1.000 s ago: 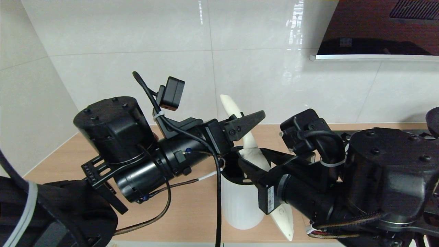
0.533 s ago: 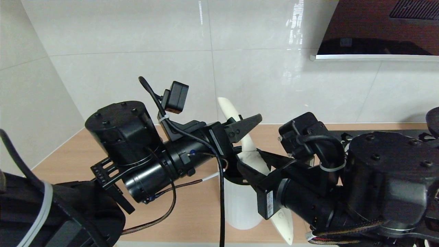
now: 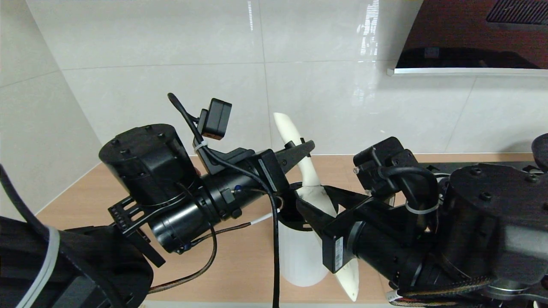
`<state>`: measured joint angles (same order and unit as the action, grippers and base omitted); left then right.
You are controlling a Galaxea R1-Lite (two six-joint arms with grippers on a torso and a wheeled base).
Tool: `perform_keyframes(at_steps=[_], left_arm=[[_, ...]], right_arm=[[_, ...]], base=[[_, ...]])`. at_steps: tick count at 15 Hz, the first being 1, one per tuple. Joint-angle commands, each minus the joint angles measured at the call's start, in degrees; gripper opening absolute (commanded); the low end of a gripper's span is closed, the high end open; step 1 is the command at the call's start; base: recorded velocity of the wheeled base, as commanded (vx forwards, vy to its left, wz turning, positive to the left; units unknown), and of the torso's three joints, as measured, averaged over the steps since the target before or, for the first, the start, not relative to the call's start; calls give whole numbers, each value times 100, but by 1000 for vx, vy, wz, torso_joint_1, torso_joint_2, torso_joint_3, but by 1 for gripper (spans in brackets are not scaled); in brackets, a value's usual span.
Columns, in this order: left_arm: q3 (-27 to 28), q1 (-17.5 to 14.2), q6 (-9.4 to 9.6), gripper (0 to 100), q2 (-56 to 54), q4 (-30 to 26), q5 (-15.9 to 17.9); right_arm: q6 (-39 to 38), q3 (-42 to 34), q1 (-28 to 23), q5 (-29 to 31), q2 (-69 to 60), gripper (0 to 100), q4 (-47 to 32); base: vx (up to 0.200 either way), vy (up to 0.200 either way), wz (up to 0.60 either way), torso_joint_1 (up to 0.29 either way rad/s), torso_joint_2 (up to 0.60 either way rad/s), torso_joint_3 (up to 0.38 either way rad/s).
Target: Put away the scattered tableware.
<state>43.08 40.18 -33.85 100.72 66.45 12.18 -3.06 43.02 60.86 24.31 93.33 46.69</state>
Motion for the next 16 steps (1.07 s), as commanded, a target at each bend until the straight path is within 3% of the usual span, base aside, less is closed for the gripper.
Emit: perform_keyframes(at_steps=[1, 4, 5, 11, 13, 16], left_arm=[[-2, -10, 2, 0, -44, -9, 4], [7, -10, 2, 0, -61, -9, 4], [16, -10, 2, 0, -61, -9, 4], [42, -81, 54, 0, -782, -9, 13], [174, -335, 221, 0, -1002, -62, 13], [245, -705, 705, 0, -1186, -97, 13]], right_arm=[[7, 5, -12, 13, -25, 0, 24], [-2, 49, -39, 48, -17, 0, 33], [-2, 57, -39, 57, -17, 100, 33], [34, 5, -135, 92, -342, 100, 139], [288, -48, -504, 92, -500, 100, 130], [324, -39, -645, 83, -570, 100, 130]], base=[[0, 0, 0, 0, 0, 0], [0, 0, 0, 0, 0, 0], [0, 0, 0, 0, 0, 0], [0, 0, 0, 0, 0, 0], [0, 0, 0, 0, 0, 0], [0, 0, 0, 0, 0, 0]])
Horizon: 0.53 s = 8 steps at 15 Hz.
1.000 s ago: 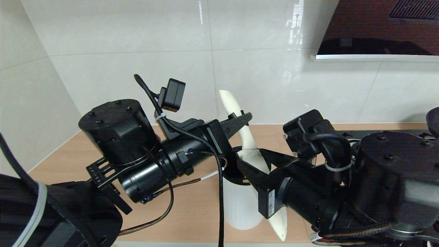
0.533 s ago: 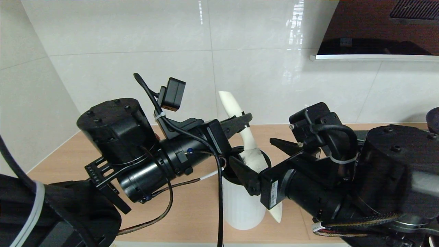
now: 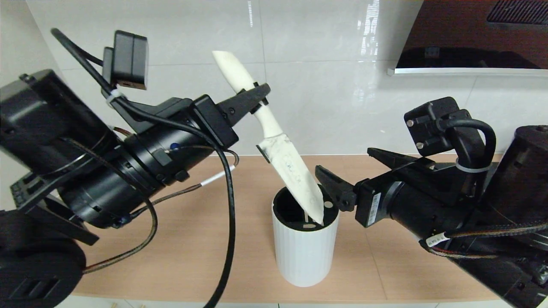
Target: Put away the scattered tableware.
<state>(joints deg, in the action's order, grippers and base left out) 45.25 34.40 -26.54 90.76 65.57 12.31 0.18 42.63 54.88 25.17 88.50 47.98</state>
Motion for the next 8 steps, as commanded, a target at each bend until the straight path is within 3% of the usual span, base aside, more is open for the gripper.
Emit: perform_keyframes(at_steps=[1, 4, 5, 6, 8], left_arm=[[107, -241, 246, 0, -208, -1, 8], [124, -320, 597, 0, -260, 34, 26], [107, -329, 879, 0, -269, 61, 26], [98, -329, 1037, 0, -278, 78, 17], [-122, -329, 1845, 0, -234, 78, 26]], right_arm=[[8, -9, -83, -4, -35, 100, -17], [17, -53, -101, 5, 114, 100, -17], [17, -62, -109, 5, 123, 100, -17], [17, -62, -127, 14, 123, 100, -17], [17, -71, -188, 14, 123, 100, -17]], base=[[0, 0, 0, 0, 0, 0], [0, 0, 0, 0, 0, 0], [0, 0, 0, 0, 0, 0], [0, 0, 0, 0, 0, 0], [0, 0, 0, 0, 0, 0]])
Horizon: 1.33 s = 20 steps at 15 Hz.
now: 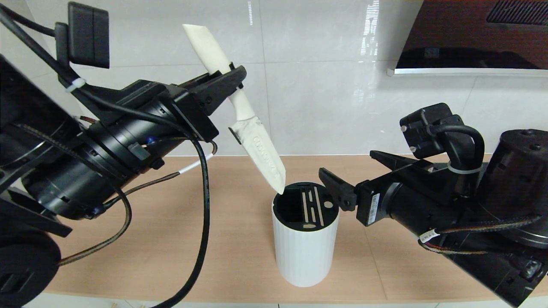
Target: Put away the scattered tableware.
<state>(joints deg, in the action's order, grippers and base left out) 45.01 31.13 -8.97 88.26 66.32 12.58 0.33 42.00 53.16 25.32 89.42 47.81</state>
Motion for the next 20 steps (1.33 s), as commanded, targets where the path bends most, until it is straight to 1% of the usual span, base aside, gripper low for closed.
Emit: perform_keyframes(at_steps=[1, 2, 3, 5, 7, 9, 10, 11, 13, 17, 20], left_arm=[[-185, 15, 361, 0, 42, 4, -1], [-264, 112, 493, 0, 104, 13, 8], [-335, 235, 554, 0, 156, 30, 25], [-405, 262, 801, 0, 350, 259, 43], [-431, 367, 818, 0, 570, 558, 43], [-493, 420, 827, 0, 649, 637, 43], [-554, 543, 836, 0, 710, 637, 43], [-598, 587, 844, 0, 772, 646, 52], [-598, 596, 844, 0, 904, 672, 60], [-607, 596, 844, 0, 1097, 901, 60], [-607, 596, 844, 0, 1220, 909, 60]], right_arm=[[2, -7, -17, -1, 32, 100, 0], [2, -7, -17, 17, 32, 100, 0], [11, -7, -17, 78, 32, 100, 0], [29, 2, -122, 114, 23, 100, 0], [231, -16, -298, 166, 5, 100, 9], [240, -34, -474, 316, 23, 100, 18], [248, 2, -816, 342, 111, 100, 26], [248, 10, -904, 342, 137, 100, 26], [248, 2, -904, 342, 164, 100, 26], [240, -7, -904, 342, 190, 100, 35], [240, -7, -904, 342, 199, 100, 35]], base=[[0, 0, 0, 0, 0, 0], [0, 0, 0, 0, 0, 0], [0, 0, 0, 0, 0, 0], [0, 0, 0, 0, 0, 0], [0, 0, 0, 0, 0, 0], [0, 0, 0, 0, 0, 0], [0, 0, 0, 0, 0, 0], [0, 0, 0, 0, 0, 0], [0, 0, 0, 0, 0, 0], [0, 0, 0, 0, 0, 0], [0, 0, 0, 0, 0, 0]])
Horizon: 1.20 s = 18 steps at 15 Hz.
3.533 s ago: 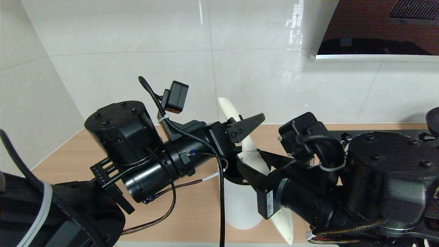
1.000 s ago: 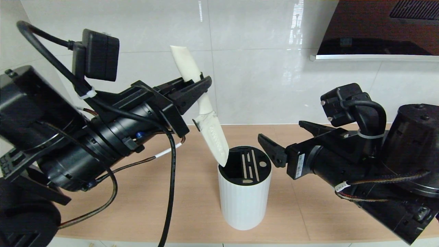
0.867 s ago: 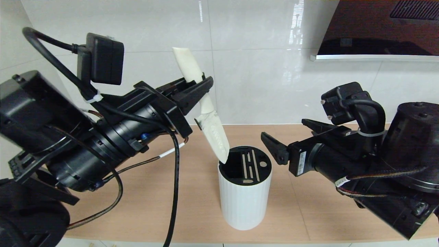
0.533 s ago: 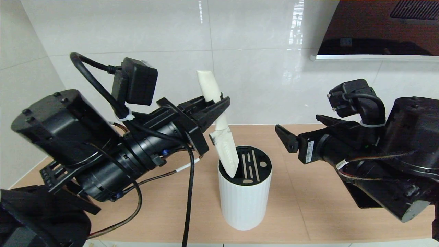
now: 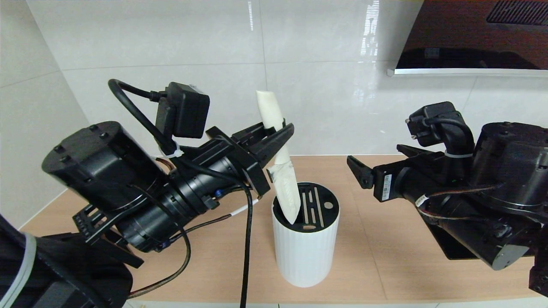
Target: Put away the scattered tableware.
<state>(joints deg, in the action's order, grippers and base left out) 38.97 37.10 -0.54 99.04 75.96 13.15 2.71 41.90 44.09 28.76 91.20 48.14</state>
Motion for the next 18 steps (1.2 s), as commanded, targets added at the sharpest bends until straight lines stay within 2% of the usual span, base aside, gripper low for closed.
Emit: perform_keyframes(at_steps=[1, 4, 13, 18], left_arm=[[14, -9, 1, 0, 151, -46, -6], [93, -9, -8, 0, -34, 182, -6], [242, -150, -61, 0, -34, 209, -6], [295, -185, -210, 0, 503, 657, 3]], right_arm=[[2, -6, 3, -2, 30, 100, 2], [2, -6, 3, 7, 74, 100, 2], [2, -15, 12, 7, 109, 100, 2], [2, -15, 12, 7, 109, 100, 2]], base=[[0, 0, 0, 0, 0, 0], [0, 0, 0, 0, 0, 0], [0, 0, 0, 0, 0, 0], [0, 0, 0, 0, 0, 0]])
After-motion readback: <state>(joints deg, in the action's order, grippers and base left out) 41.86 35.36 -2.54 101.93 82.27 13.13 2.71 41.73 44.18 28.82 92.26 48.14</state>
